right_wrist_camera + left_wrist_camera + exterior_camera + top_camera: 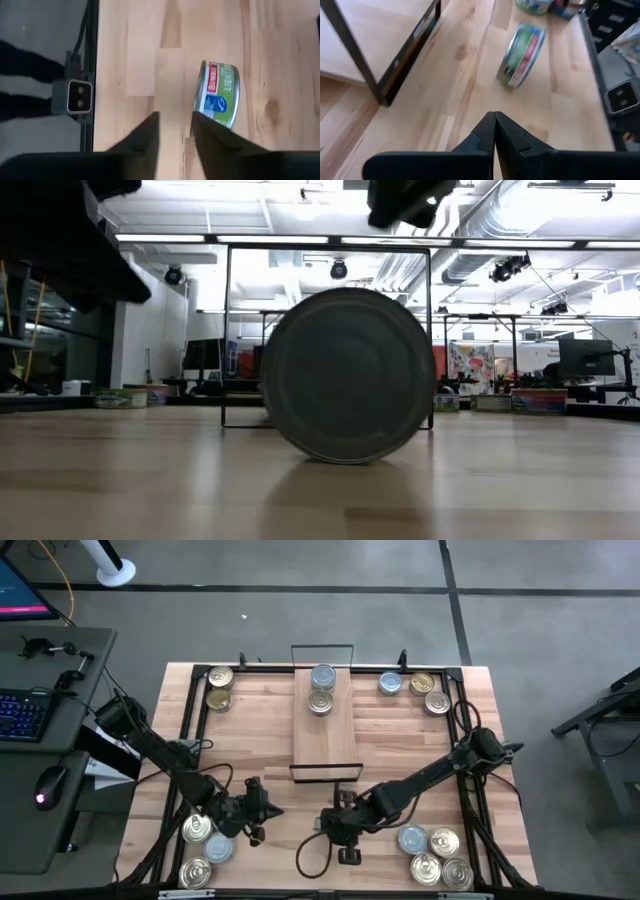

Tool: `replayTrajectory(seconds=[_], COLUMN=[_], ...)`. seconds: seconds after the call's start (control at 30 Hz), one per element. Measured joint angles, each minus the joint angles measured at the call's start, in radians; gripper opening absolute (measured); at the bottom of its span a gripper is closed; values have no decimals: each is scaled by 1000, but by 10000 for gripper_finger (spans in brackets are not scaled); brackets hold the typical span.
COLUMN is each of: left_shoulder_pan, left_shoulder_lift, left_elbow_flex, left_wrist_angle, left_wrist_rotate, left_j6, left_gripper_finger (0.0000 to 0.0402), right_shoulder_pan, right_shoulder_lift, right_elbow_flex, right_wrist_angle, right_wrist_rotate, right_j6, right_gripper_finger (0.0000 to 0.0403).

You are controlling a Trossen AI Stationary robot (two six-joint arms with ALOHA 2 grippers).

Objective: Stack canned seafood by type on shelf
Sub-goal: Stack the green tuna can on top of the green tuna can on the shelf

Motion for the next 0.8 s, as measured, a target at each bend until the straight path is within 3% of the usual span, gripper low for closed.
replayTrajectory(seconds=[0.2, 0.33, 0.57, 0.8], left_shoulder_pan=[17, 40, 93, 100], left_shoulder_lift=[0, 0, 0, 1], left_elbow_flex=[-5, -5, -5, -5], left_wrist_angle=[-7, -2, 2, 0], left_wrist_rotate=[9, 14, 120, 138], left_j6=[16, 59, 133, 167], left_gripper_finger=[0, 0, 0, 0], right_shoulder_pan=[-2, -10, -29, -30], right_shoulder_lift=[5, 13, 73, 128], right_elbow_flex=[2, 3, 1, 2], right_wrist_angle=[-39, -56, -49, -49], right_wrist_rotate=[67, 110, 46, 84], right_j6=[148, 152, 136, 119], right_gripper_finger=[247, 305, 320, 320])
